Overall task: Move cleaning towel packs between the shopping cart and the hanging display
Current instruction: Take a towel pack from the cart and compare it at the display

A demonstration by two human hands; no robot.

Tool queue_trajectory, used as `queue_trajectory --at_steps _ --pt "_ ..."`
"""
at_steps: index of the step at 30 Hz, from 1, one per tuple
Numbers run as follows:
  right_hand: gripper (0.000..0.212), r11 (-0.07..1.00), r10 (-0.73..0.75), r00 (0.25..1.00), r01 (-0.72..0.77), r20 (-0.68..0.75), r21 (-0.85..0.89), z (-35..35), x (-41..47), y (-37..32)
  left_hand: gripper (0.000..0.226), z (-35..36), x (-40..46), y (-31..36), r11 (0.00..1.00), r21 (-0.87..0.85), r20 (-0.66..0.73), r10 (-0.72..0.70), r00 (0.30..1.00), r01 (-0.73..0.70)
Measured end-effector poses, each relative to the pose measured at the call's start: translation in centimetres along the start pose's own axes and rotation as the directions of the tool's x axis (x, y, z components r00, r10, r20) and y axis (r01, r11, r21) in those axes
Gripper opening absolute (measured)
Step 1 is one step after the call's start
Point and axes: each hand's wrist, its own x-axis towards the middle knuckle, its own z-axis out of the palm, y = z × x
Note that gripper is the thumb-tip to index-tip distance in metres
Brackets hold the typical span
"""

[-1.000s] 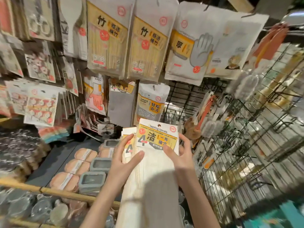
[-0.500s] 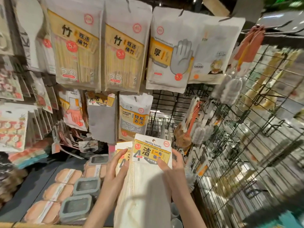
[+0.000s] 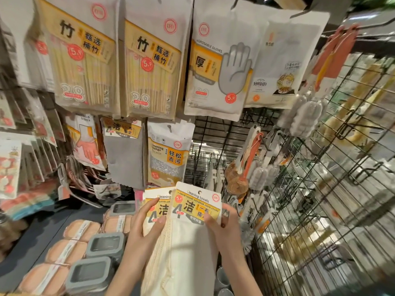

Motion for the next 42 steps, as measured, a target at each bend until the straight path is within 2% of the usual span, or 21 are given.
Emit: queue_trajectory --at_steps 10,16,19,29,31,37,42 --pt "0.035 0.994 0.098 0.992 -0.093 -0.083 0.057 -1.2 1.3 3.6 0.041 -2.6 1.5 -0.4 0.984 0.168 -0.107 0.071 0.992 -0.053" --pt "0.038 0.987 0.154 0.981 -0.147 -0.114 0.066 -0.1 3.1 5.8 0.042 -4.5 1.8 -0.2 0.95 0.304 -0.117 0.111 0.987 -0.07" --pt "0.039 0.991 0.135 0.984 -0.132 -0.116 0.035 0.7 5.6 6.7 0.046 -5.2 1.8 -0.5 0.938 0.34 -0.147 0.126 0.981 -0.07" --pt "0.039 0.99 0.137 0.978 -0.138 -0.155 0.004 2.2 11.3 8.9 0.05 -6.5 2.2 -0.6 0.933 0.354 -0.205 0.139 0.969 -0.059" --pt "0.039 0.99 0.135 0.977 -0.139 -0.166 -0.011 2.3 11.9 9.3 0.055 -6.7 2.2 -0.7 0.936 0.347 -0.197 0.131 0.972 -0.056" --pt "0.037 0.988 0.135 0.967 -0.147 -0.217 -0.04 2.7 13.0 10.5 0.044 -7.2 2.7 -1.4 0.938 0.346 -0.157 0.093 0.983 -0.034" --pt "0.035 0.988 0.144 0.955 -0.155 -0.26 -0.02 3.3 13.9 11.0 0.049 -7.6 2.7 -1.9 0.937 0.345 -0.156 0.112 0.981 -0.052"
